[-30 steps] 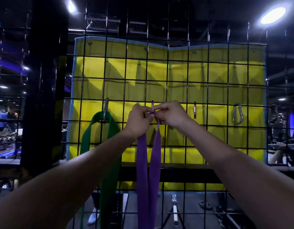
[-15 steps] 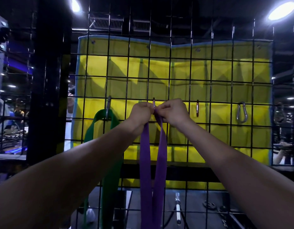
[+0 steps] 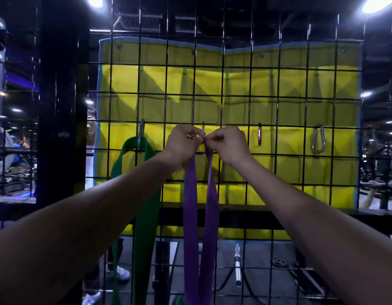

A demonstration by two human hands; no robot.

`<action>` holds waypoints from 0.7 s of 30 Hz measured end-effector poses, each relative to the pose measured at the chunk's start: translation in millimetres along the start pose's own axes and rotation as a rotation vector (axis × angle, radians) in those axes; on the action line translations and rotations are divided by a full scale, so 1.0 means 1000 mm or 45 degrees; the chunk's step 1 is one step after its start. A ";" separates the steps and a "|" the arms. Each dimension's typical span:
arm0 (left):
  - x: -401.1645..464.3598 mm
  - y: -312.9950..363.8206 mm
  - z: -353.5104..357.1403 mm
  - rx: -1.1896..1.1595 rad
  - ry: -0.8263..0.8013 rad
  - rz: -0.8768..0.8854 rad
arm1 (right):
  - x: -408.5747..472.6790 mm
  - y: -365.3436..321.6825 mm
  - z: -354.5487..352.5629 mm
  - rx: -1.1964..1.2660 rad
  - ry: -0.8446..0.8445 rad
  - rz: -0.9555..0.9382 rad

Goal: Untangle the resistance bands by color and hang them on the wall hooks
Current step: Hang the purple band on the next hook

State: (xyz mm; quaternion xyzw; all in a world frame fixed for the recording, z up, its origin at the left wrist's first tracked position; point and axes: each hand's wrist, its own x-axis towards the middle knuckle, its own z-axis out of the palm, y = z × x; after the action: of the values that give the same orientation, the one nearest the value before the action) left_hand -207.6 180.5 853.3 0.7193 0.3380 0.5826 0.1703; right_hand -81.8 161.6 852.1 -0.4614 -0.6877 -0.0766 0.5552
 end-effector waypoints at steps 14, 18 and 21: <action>-0.055 -0.013 -0.018 0.012 -0.297 0.051 | -0.044 -0.003 0.000 -0.017 -0.245 0.100; -0.069 -0.008 -0.023 -0.040 -0.371 0.080 | -0.056 -0.007 0.001 -0.003 -0.313 0.174; -0.078 -0.023 -0.016 -0.062 -0.347 0.051 | -0.071 -0.006 0.005 0.028 -0.328 0.235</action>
State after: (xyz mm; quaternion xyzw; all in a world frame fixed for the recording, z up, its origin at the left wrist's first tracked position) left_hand -236.4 141.1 786.8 0.7941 0.2829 0.4907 0.2203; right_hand -92.8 121.9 793.4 -0.5224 -0.7088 0.0422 0.4721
